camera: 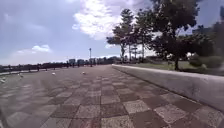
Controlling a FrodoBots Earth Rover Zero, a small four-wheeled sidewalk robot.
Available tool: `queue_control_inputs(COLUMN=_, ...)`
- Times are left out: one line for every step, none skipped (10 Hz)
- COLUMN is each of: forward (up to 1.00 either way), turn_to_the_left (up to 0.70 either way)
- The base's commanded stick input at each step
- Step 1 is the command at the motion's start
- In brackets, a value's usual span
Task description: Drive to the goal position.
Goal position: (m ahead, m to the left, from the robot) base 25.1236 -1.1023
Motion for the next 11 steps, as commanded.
queue_control_inputs(forward=0.45, turn_to_the_left=0.25)
queue_control_inputs(forward=0.45, turn_to_the_left=0.06)
queue_control_inputs(forward=0.45, turn_to_the_left=0.0)
queue_control_inputs(forward=0.45, turn_to_the_left=0.0)
queue_control_inputs(forward=0.45, turn_to_the_left=0.0)
queue_control_inputs(forward=0.45, turn_to_the_left=0.0)
queue_control_inputs(forward=0.45, turn_to_the_left=0.0)
queue_control_inputs(forward=0.45, turn_to_the_left=0.0)
queue_control_inputs(forward=0.45, turn_to_the_left=0.0)
queue_control_inputs(forward=0.45, turn_to_the_left=0.0)
queue_control_inputs(forward=0.45, turn_to_the_left=0.0)
